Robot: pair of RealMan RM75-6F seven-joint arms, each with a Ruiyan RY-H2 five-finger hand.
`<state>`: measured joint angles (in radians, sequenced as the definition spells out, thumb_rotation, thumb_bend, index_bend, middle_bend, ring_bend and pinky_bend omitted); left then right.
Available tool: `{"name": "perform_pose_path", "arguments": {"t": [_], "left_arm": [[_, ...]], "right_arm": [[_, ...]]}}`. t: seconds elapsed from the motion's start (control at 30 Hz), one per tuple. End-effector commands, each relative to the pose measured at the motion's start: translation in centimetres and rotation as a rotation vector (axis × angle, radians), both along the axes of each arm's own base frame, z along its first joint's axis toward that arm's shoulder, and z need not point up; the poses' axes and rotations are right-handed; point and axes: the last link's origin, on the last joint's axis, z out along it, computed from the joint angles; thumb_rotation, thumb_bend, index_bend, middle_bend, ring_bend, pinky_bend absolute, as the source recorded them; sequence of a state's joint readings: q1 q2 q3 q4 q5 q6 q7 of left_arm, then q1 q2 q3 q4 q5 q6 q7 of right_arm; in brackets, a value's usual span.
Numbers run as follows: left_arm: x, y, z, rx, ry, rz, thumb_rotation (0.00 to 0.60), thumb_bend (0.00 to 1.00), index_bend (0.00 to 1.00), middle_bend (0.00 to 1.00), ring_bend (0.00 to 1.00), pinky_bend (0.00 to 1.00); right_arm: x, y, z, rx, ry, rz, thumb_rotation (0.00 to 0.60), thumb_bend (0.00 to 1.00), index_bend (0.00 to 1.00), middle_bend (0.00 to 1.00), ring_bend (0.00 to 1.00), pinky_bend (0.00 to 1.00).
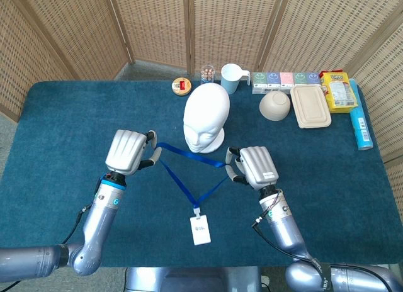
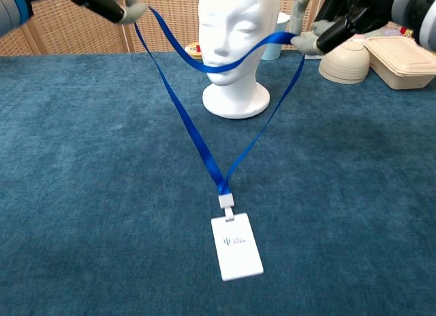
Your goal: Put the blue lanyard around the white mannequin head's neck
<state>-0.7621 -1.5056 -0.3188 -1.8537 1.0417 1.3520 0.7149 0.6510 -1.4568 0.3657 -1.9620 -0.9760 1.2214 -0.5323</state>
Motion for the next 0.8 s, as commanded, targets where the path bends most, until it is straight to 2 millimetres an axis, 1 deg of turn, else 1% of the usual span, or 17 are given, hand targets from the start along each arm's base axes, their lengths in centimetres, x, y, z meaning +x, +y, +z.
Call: {"name": "perform_pose_path", "arguments": {"t": [0.03, 0.2, 0.33, 0.53, 0.63, 0.8], "left_arm": [[0.7, 0.1, 1.1, 0.022, -0.014, -0.009, 0.47, 0.4, 0.61, 0.94, 1.0, 1.0], [1.6, 0.2, 2.6, 0.043, -0.038, -0.024, 0.474, 0.4, 0.61, 0.94, 1.0, 1.0], [2.0, 0.5, 3.3, 0.053, -0.051, -0.03, 0.476, 0.4, 0.61, 0.94, 1.0, 1.0], [2.7, 1.0, 4.1, 0.068, -0.074, -0.038, 0.478, 0.4, 0.61, 0.94, 1.0, 1.0], [3.3, 1.6, 4.6, 0.085, -0.083, -0.044, 0.478, 0.4, 0.61, 0.94, 1.0, 1.0], [3.8, 2.3, 5.1, 0.093, -0.108, -0.041, 0.483, 0.4, 0.61, 0.94, 1.0, 1.0]], "right_arm": [[0.4, -0.3, 0.7, -0.004, -0.015, 0.003, 0.582, 0.5, 0.65, 0.97, 1.0, 1.0], [1.1, -1.0, 2.0, -0.022, -0.032, 0.012, 0.584, 0.51, 0.65, 0.97, 1.0, 1.0], [1.5, -1.7, 3.0, -0.033, -0.051, 0.016, 0.582, 0.51, 0.65, 0.97, 1.0, 1.0], [2.1, -2.7, 4.5, -0.054, -0.077, 0.019, 0.581, 0.51, 0.65, 0.97, 1.0, 1.0], [2.3, -3.6, 5.6, -0.08, -0.091, 0.014, 0.584, 0.51, 0.65, 0.97, 1.0, 1.0], [2.6, -4.5, 6.7, -0.103, -0.106, 0.007, 0.582, 0.51, 0.66, 0.97, 1.0, 1.0]]}}
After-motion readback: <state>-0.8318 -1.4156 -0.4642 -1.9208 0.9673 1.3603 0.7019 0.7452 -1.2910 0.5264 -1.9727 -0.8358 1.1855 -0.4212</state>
